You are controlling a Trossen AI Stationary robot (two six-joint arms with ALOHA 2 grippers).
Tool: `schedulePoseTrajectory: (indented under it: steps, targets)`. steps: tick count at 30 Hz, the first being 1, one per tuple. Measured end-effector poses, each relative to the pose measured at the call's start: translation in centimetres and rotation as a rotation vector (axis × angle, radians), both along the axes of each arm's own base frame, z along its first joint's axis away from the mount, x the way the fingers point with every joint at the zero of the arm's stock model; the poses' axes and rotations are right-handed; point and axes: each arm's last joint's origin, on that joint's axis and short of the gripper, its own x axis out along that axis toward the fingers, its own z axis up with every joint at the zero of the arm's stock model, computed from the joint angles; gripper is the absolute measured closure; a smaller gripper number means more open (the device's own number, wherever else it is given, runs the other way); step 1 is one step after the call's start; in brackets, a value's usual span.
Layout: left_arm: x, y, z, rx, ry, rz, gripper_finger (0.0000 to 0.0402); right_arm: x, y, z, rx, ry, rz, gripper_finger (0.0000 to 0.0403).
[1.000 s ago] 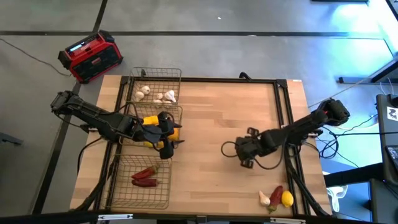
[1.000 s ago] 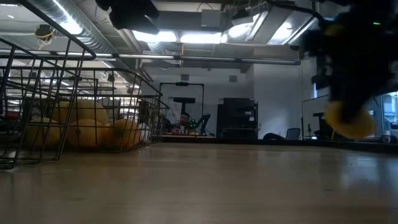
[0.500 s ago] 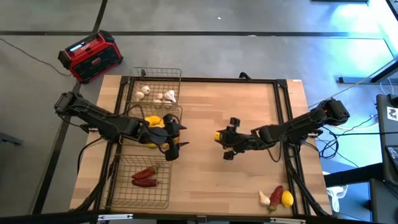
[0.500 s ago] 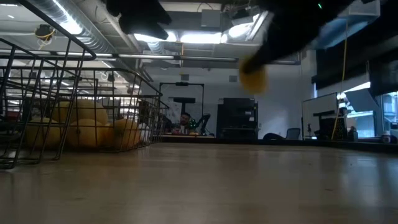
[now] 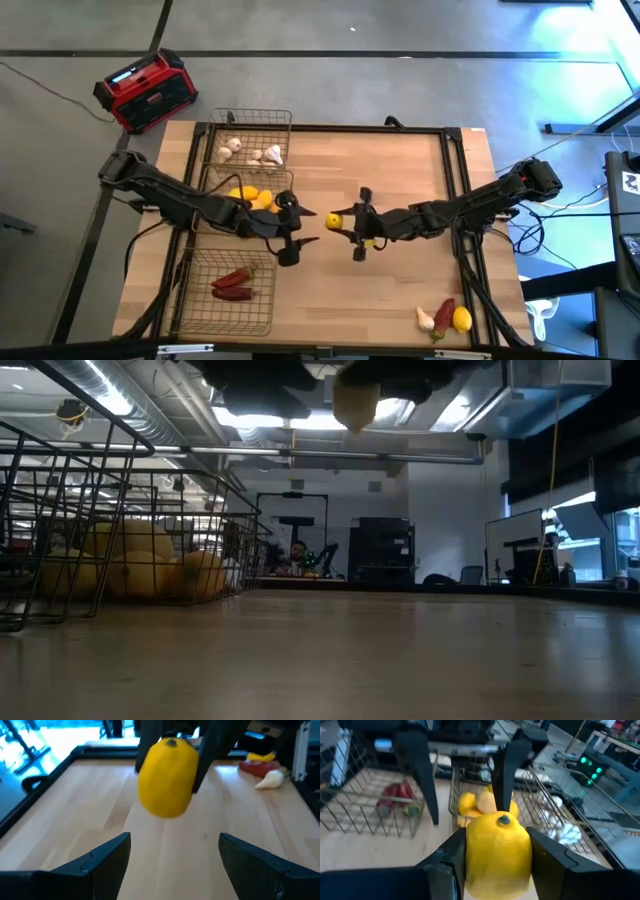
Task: Sort produce into baskets
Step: Put the lemon in the middle wire basket
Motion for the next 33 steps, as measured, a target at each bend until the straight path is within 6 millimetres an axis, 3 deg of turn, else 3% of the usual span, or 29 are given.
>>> schedulePoseTrajectory:
  steps: [17,29,33]
  targets:
    - [2.8,-0.8,-0.4,0.006,-0.211,-0.030,0.0105,0.3,0.4,1.1,0.020,-0.109,0.108,0.0248]
    - [2.8,-0.6,-0.4,0.015,-0.209,-0.029,0.0221,0.3,0.4,1.3,0.029,-0.121,0.124,0.0248]
    - [2.8,-0.6,-0.3,0.020,-0.209,-0.030,0.0235,0.3,0.5,1.3,0.039,-0.127,0.126,0.0245]
